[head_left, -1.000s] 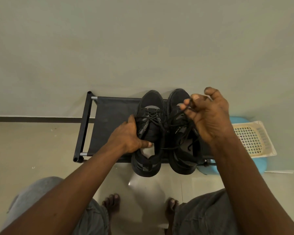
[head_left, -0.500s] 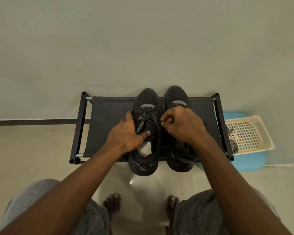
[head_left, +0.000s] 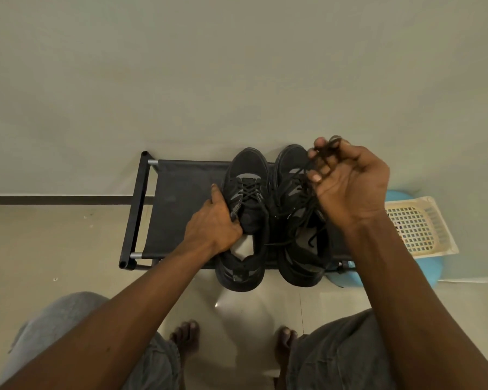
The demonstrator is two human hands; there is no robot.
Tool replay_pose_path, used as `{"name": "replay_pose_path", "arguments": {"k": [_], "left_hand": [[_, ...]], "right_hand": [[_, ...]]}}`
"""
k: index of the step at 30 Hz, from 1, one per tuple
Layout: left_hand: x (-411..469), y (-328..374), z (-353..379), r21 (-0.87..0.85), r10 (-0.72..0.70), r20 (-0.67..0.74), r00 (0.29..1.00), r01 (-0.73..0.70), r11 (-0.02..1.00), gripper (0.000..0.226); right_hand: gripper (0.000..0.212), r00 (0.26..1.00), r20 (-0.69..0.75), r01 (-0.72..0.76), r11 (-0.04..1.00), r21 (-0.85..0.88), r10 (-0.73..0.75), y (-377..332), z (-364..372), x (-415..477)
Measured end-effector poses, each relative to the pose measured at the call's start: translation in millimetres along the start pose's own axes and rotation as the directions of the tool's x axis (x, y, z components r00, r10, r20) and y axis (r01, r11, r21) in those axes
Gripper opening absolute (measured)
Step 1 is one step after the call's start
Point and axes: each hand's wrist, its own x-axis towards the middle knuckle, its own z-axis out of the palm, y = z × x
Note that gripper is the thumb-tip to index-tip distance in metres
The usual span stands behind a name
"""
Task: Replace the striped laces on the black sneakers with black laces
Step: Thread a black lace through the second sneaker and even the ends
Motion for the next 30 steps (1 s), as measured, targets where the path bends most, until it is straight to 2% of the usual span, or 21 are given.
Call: {"name": "replay_pose_path", "arguments": {"k": [2, 3, 4, 5, 6, 7, 8, 9, 10, 11, 12, 15, 19, 23, 24, 27, 28, 30], "left_hand": [[0.1, -0.7, 1.2, 0.008, 0.002, -0.009, 1.000, -0.001, 1.000, 0.096], [0.0, -0.7, 1.9, 0.013, 0.001, -0.016, 1.000, -0.001, 1.000, 0.094], [-0.7, -0.6, 2.5, 0.018, -0.001, -0.020, 1.000, 0.001, 1.000, 0.093], [-1.4, -0.1, 3.0, 0.022, -0.004, -0.022, 1.000, 0.004, 1.000, 0.092], [-1.8, 0.5, 3.5, 0.026, -0.006, -0.024, 1.000, 0.007, 1.000, 0.092], [-1.9, 1.1, 3.6, 0.029, -0.007, -0.024, 1.000, 0.008, 1.000, 0.091], [-2.1, 1.7, 3.6, 0.029, -0.008, -0.022, 1.000, 0.008, 1.000, 0.091], [-2.3, 2.1, 3.3, 0.027, -0.007, -0.020, 1.000, 0.008, 1.000, 0.091], [-2.4, 2.2, 3.2, 0.026, -0.007, -0.017, 1.000, 0.008, 1.000, 0.092], [-2.4, 2.1, 2.7, 0.025, -0.009, -0.014, 1.000, 0.009, 1.000, 0.093], [-2.9, 2.0, 2.5, 0.024, -0.011, -0.012, 1.000, 0.011, 1.000, 0.094], [-4.1, 2.7, 2.9, 0.022, -0.015, -0.016, 1.000, 0.015, 1.000, 0.095], [-4.8, 4.0, 4.0, -0.010, -0.028, -0.032, 0.999, 0.028, 1.000, 0.100], [-5.9, 4.7, 4.5, -0.001, -0.021, -0.027, 0.999, 0.021, 1.000, 0.108], [-5.7, 5.1, 4.2, -0.004, -0.023, -0.027, 0.999, 0.023, 1.000, 0.108], [-5.4, 5.4, 2.9, -0.007, -0.027, -0.024, 0.999, 0.027, 1.000, 0.107], [-5.3, 5.2, 2.7, -0.005, -0.026, -0.023, 0.999, 0.026, 1.000, 0.105], [-4.7, 5.3, 3.2, -0.001, -0.024, -0.021, 1.000, 0.024, 1.000, 0.104]], "right_hand": [[0.009, 1.000, 0.002, -0.010, 1.000, 0.022, 0.010, -4.6, -2.7, -0.6], [0.009, 1.000, 0.004, -0.026, 0.999, -0.037, 0.027, -6.3, -2.9, -0.9], [0.009, 0.999, -0.005, -0.038, 0.986, -0.163, 0.038, -7.1, -3.8, -0.7], [0.010, 0.999, -0.015, -0.040, 0.932, -0.361, 0.037, -5.1, -5.2, -0.2], [0.013, 1.000, -0.016, -0.027, 0.798, -0.602, 0.022, -0.5, -7.8, 0.4], [0.014, 1.000, 0.007, 0.001, 0.574, -0.819, 0.007, 5.4, -9.8, 0.6], [0.012, 0.999, 0.045, 0.040, 0.302, -0.953, 0.009, 12.3, -12.1, 0.4], [0.013, 0.995, 0.075, 0.072, 0.047, -0.996, 0.059, 19.6, -12.9, -0.7], [0.014, 0.989, 0.081, 0.098, -0.138, -0.986, 0.124, 26.1, -11.0, -3.6], [0.013, 0.984, 0.073, 0.111, -0.240, -0.964, 0.164, 31.3, -7.3, -6.2], [0.009, 0.983, 0.077, 0.124, -0.289, -0.949, 0.168, 35.6, -3.8, -8.1], [0.012, 0.983, 0.124, 0.162, -0.319, -0.934, 0.135, 35.8, 1.7, -8.7], [0.013, 0.978, 0.110, 0.148, -0.215, -0.965, 0.180, 10.9, -3.4, -6.8], [0.013, 0.970, 0.093, 0.150, -0.255, -0.955, 0.223, 6.1, -5.5, -11.7], [0.018, 0.969, 0.078, 0.141, -0.266, -0.954, 0.234, 8.2, -4.0, -13.0], [0.051, 0.967, -0.001, 0.069, -0.264, -0.962, 0.256, 14.6, 5.1, -16.3], [0.056, 0.975, -0.018, 0.048, -0.288, -0.957, 0.224, 17.2, 7.4, -16.6], [0.047, 0.993, 0.019, 0.070, -0.440, -0.895, 0.119, 25.2, 8.3, -15.9]]}}
